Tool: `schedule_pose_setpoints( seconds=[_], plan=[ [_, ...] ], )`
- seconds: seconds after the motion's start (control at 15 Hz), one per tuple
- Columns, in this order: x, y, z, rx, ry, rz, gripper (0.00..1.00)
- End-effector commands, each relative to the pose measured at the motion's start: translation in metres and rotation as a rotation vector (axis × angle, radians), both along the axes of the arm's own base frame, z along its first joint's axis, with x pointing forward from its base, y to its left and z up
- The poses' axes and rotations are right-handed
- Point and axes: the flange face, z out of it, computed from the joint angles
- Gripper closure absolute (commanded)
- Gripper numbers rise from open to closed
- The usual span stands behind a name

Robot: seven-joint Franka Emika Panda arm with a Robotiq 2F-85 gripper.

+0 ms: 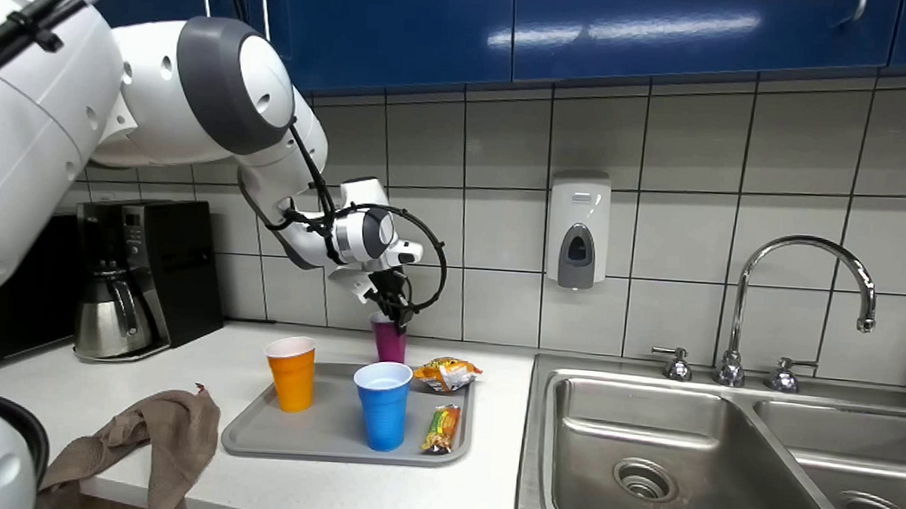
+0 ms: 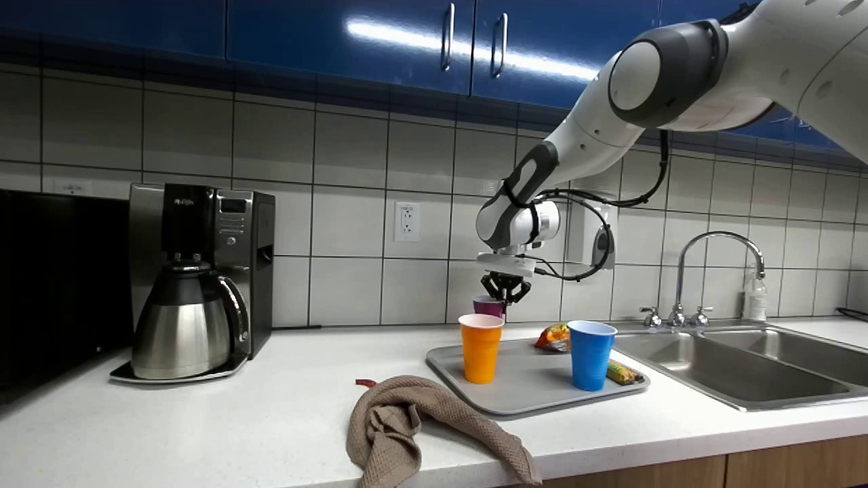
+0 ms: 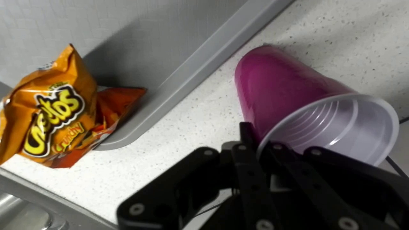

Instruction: Move the cups onto the tray

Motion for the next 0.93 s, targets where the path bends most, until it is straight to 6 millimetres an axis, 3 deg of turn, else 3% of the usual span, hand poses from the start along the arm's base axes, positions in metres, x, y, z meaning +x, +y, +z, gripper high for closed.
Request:
schedule_pose_setpoints(
  seconds=[0.0,0.47,0.87],
  plan=[
    [0.000,0.007,0.001,0.000,-0.006,0.003,0.99],
    [-0.008,0.020,0.019,0.006,-0.029,0.050,0.99],
    [-0.017,0.019,0.035,0.009,-0.058,0.068,0.99]
  ],
)
